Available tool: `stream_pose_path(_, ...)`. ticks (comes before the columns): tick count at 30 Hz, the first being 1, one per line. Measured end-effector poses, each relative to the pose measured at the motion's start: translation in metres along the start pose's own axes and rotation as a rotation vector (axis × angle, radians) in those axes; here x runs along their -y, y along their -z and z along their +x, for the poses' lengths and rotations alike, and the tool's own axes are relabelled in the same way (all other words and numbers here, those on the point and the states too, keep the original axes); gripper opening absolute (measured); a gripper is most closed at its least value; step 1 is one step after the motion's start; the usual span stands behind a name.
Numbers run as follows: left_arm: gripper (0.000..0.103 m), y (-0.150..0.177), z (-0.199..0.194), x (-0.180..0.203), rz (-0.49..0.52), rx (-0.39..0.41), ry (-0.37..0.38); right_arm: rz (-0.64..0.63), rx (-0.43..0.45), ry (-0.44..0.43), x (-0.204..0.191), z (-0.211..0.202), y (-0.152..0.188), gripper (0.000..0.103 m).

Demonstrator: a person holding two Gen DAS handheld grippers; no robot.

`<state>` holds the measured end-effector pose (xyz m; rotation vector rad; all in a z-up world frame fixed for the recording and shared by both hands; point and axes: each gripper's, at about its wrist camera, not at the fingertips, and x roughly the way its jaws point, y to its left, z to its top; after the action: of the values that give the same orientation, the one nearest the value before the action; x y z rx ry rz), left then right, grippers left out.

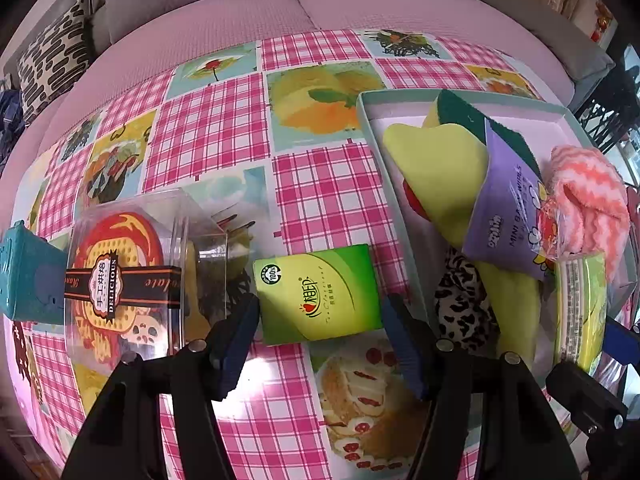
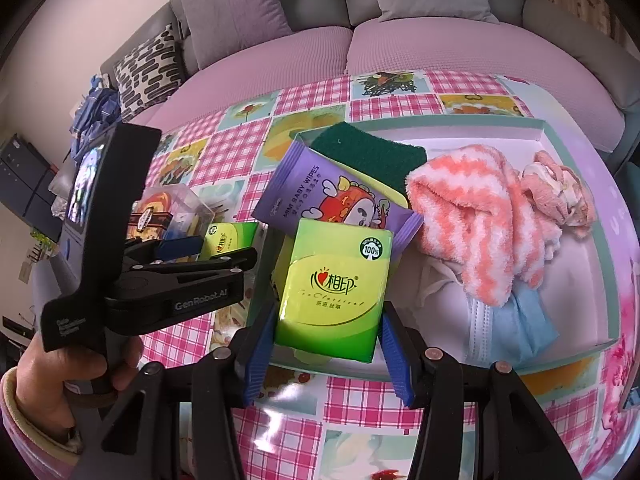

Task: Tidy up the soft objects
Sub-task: 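Carry both green tissue packs over the white tray and release them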

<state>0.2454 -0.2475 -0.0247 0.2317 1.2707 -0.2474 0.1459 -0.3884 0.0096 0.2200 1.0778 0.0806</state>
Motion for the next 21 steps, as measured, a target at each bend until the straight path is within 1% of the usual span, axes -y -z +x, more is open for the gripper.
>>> stream_pose_path(8,0.066,0.0002,0.0010,0.0007,0.005,-0.003,-0.013,-0.001,-0.001,0.001,0.0001,0.0000,-0.0007,0.053)
stream_pose_path(14,0.066,-0.0007,0.0057,0.0044,0.049,-0.008,-0.049,-0.002,-0.003,0.000,-0.0009,0.0005,-0.0006,0.053)
stream_pose_path(21,0.065,-0.0006,0.0071,0.0083,0.074,0.004,-0.065,-0.005,-0.003,-0.001,-0.0022,0.0007,-0.0006,0.053)
